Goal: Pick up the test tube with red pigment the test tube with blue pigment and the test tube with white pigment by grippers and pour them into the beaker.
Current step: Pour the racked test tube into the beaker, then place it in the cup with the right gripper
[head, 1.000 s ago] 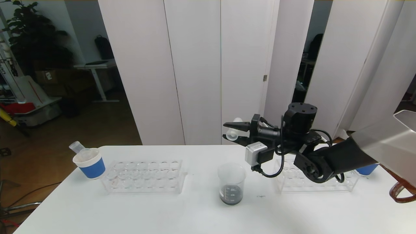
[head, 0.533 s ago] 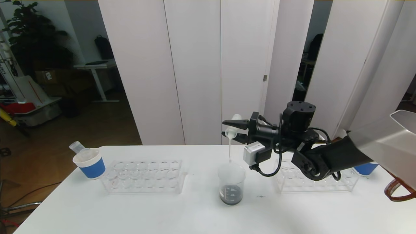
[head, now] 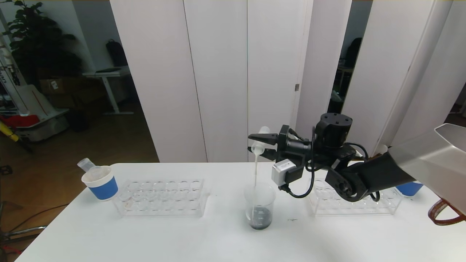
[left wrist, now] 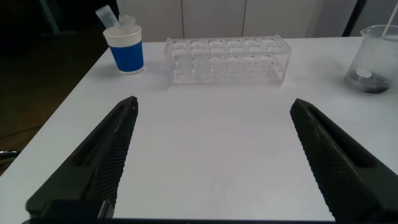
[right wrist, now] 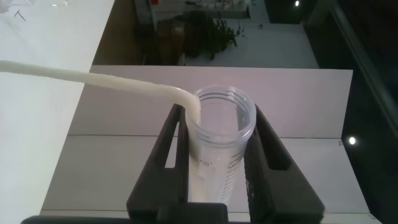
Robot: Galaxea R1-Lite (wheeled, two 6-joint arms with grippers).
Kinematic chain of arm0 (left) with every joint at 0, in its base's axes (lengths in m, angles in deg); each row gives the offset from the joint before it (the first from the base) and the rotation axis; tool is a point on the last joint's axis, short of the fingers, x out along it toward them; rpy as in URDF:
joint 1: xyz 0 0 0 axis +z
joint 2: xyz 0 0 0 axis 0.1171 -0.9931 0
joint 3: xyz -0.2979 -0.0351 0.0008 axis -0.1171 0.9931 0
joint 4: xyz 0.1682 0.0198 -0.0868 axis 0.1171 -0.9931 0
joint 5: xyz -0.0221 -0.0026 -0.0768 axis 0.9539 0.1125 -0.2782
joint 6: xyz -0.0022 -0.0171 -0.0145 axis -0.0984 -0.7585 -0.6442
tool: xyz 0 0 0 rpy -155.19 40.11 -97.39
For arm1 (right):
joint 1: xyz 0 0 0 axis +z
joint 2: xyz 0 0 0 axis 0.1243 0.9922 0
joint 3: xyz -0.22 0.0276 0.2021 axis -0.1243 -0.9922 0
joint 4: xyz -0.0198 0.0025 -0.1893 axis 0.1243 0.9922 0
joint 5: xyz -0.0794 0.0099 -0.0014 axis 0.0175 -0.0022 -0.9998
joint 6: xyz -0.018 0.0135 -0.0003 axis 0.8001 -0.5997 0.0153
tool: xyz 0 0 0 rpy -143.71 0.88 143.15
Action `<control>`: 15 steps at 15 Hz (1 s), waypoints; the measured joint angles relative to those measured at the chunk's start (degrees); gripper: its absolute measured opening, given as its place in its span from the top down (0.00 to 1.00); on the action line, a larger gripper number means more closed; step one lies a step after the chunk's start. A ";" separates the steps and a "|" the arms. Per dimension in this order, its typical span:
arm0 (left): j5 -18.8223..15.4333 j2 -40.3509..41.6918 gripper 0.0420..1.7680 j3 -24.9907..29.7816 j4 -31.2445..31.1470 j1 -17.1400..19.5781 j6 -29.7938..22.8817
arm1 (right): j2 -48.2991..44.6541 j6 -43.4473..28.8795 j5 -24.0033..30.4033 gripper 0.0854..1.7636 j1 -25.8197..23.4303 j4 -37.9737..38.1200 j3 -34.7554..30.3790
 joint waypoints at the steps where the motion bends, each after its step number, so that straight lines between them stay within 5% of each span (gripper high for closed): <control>1: 0.00 0.00 0.01 0.00 0.01 0.00 -0.02 | 0.00 0.63 0.05 0.71 0.05 -0.20 0.06; 15: 0.00 0.00 0.01 0.00 0.01 0.00 0.00 | -1.29 4.33 0.24 0.71 1.63 -2.06 -0.30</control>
